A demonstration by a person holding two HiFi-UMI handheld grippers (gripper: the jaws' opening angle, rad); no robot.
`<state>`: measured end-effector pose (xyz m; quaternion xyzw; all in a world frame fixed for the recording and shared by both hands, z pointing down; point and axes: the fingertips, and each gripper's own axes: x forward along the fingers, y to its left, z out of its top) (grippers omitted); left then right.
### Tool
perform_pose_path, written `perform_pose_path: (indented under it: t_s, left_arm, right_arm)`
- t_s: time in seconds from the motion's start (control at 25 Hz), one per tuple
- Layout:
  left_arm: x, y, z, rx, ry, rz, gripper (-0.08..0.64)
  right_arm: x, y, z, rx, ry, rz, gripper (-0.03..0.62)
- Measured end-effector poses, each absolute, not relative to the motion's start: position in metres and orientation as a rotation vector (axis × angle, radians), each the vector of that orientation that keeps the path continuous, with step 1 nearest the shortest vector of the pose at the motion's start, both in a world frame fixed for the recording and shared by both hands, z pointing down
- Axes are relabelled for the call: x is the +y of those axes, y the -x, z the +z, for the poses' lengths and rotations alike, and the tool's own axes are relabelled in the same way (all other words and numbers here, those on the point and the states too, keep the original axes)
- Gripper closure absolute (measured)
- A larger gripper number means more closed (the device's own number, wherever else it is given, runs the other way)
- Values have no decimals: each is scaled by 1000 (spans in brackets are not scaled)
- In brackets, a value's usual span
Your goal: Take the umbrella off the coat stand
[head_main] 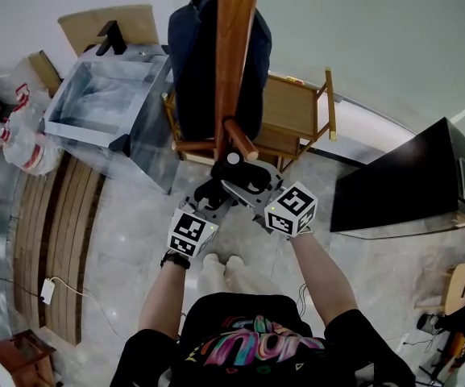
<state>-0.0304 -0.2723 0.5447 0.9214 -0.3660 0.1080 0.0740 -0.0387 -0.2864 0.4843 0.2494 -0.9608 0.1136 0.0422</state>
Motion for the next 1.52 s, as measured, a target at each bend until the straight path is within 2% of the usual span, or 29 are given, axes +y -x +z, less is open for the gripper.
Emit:
perform_pose_path:
  t_s: [1.52]
  left_arm:
    - [-209,17,436,-1100,-2875,280,347]
  right_arm:
    - [-215,22,376,-3048,-796,170,365]
